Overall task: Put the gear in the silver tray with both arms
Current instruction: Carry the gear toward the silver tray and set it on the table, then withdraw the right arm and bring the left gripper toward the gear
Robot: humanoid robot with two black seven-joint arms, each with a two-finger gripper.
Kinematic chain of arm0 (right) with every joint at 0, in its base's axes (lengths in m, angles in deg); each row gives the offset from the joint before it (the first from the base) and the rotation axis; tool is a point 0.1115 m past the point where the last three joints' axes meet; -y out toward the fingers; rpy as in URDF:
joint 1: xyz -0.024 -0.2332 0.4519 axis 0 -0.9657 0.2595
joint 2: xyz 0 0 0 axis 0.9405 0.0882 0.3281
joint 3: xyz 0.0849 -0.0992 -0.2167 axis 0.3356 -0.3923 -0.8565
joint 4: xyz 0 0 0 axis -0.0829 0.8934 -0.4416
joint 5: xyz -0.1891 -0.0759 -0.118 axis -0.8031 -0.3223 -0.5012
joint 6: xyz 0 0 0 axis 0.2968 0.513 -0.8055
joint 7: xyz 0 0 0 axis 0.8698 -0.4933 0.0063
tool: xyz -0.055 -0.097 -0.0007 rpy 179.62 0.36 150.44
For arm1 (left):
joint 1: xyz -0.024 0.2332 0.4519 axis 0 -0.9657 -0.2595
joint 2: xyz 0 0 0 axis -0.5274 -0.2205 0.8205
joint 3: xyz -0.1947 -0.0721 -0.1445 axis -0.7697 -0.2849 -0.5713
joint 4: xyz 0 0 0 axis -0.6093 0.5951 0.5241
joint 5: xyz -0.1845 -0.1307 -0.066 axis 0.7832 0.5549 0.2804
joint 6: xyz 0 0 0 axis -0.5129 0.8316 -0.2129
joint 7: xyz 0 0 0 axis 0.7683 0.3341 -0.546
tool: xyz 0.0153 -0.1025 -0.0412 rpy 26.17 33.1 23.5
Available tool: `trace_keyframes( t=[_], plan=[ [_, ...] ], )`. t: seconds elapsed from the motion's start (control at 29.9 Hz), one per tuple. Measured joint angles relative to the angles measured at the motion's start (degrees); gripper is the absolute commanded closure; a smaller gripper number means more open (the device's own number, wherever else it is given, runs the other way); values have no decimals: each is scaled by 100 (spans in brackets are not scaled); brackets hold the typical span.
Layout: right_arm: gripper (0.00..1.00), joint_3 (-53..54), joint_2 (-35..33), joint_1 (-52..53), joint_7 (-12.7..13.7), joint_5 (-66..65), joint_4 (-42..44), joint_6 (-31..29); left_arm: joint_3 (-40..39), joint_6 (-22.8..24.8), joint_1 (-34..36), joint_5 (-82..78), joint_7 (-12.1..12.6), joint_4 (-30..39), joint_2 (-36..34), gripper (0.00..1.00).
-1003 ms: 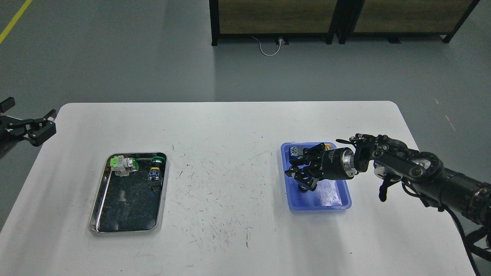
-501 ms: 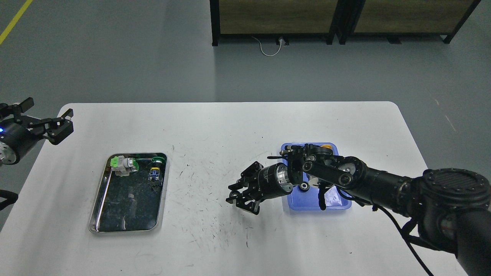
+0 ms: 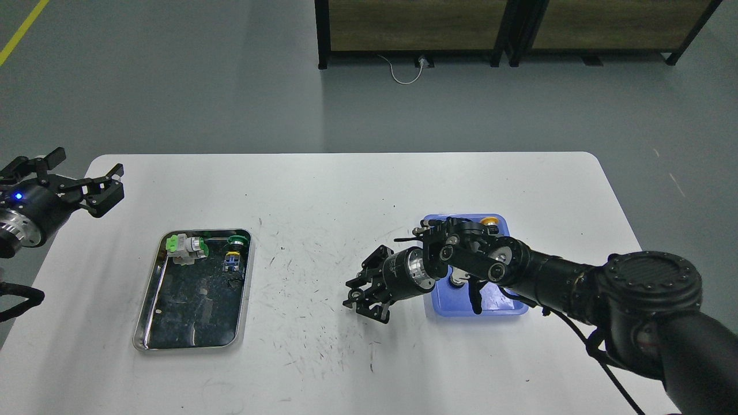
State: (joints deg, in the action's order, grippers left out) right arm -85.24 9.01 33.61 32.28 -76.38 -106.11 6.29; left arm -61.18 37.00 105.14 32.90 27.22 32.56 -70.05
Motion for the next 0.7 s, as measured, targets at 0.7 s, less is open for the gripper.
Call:
trace_keyframes(
  t=[0.7],
  plan=[
    [5, 1598, -758, 497, 3, 232, 292, 161, -275, 718, 71, -58, -186, 186, -160, 2]
  ],
)
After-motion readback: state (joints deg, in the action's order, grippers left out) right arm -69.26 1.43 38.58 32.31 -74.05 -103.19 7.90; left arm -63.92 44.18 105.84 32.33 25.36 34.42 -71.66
